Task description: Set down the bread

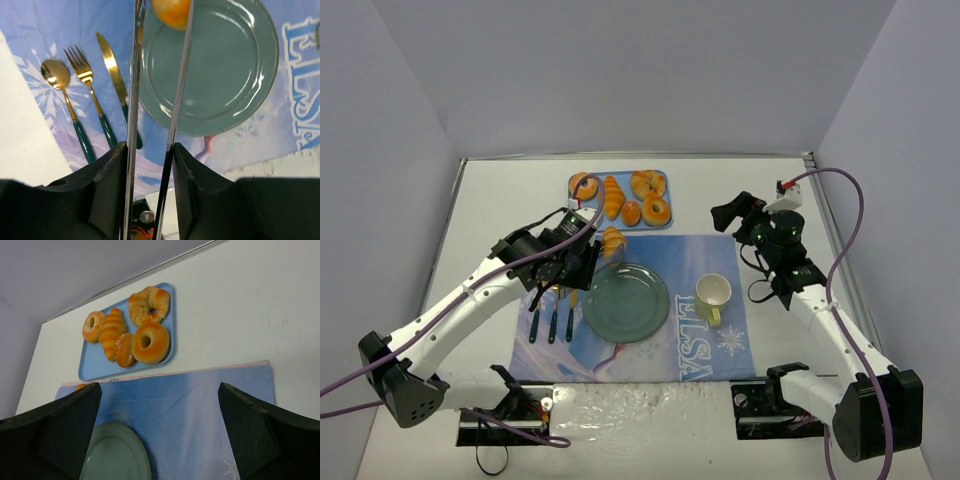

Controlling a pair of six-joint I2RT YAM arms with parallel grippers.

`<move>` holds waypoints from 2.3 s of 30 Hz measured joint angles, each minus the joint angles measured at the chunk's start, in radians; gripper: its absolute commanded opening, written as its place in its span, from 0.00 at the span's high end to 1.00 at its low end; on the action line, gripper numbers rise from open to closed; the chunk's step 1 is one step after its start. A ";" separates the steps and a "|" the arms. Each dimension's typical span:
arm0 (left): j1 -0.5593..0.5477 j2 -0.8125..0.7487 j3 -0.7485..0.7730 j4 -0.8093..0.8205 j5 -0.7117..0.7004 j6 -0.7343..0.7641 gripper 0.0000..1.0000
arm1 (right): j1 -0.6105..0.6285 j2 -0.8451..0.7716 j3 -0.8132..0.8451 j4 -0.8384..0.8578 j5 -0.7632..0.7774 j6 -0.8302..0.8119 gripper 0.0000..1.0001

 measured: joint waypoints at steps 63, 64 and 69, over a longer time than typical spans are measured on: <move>-0.290 -0.156 -0.056 -0.102 -0.002 -0.161 0.55 | 0.032 0.038 0.000 0.038 0.009 0.003 0.00; -0.286 -0.155 -0.039 -0.103 -0.013 -0.159 0.55 | 0.032 0.037 0.000 0.038 0.010 0.003 0.00; -0.146 -0.129 0.034 -0.099 -0.015 -0.112 0.55 | 0.032 0.028 0.000 0.038 0.010 0.003 0.00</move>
